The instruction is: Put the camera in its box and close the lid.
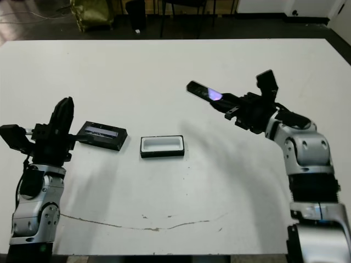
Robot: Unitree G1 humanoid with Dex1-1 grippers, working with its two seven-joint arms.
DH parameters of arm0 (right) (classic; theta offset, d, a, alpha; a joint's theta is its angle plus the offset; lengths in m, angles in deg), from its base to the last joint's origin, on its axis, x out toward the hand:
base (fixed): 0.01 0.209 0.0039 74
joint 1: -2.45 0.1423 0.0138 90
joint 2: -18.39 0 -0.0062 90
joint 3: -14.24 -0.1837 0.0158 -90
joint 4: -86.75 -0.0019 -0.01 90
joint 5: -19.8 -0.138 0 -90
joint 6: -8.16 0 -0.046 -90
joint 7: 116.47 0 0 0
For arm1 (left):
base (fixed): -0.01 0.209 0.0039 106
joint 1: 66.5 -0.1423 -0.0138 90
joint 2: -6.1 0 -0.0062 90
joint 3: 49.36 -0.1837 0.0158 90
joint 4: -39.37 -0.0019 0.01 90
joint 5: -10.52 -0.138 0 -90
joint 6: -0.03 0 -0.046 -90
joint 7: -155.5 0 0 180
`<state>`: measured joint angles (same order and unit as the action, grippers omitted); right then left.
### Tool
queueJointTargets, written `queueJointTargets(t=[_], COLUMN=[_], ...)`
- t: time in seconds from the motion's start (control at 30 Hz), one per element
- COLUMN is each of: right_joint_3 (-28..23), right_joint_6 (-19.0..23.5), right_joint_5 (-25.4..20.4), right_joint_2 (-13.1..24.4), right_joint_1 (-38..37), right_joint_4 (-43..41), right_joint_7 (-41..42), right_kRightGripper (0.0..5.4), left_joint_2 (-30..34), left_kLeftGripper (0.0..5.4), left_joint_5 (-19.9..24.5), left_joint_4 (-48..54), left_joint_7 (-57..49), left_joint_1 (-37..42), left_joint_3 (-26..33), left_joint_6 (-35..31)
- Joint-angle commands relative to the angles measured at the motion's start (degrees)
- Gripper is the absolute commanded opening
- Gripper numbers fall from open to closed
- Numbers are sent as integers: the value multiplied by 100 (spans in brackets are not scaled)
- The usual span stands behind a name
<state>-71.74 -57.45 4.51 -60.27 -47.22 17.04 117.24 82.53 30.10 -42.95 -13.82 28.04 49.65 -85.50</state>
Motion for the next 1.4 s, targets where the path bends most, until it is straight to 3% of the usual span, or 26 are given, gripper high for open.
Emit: queueJointTargets(t=[0.03, 0.2, 0.43, 0.7, 1.0, 1.2, 1.4], right_joint_3=[347, 710, 1177, 1184, 1340, 1280, 1303], right_joint_6=[-598, -1320, -1687, -1510, -1482, -1228, -678], right_joint_5=[369, 741, 1299, 1260, 1330, 1195, 1009], right_joint_2=[112, 74, -17, -179, -171, -199, -250], right_joint_1=[340, 838, 1330, 1364, 979, 674, 483], right_joint_4=[447, 1066, 1568, 1690, 1257, 870, 549], right_joint_7=[463, 1152, 1668, 2026, 2074, 2009, 2037], right_kRightGripper=[4, 4, 4, 4, 4, 4, 4], left_joint_2=[46, 40, 35, 29, -2, -38, -75], left_kLeftGripper=[0, 0, 0, 0, 0, 0, 0], left_joint_5=[-61, -61, -34, -58, -37, -25, -70], left_joint_4=[-49, -60, -69, -114, -136, -119, -129], left_joint_7=[-17, -26, -9, 15, 16, 3, -27], left_joint_1=[-73, -72, -96, -105, -149, -165, -199], left_joint_3=[5, 10, 24, 25, 2, -13, -36], left_joint_6=[-77, -81, -68, 8, -4, -12, 19])
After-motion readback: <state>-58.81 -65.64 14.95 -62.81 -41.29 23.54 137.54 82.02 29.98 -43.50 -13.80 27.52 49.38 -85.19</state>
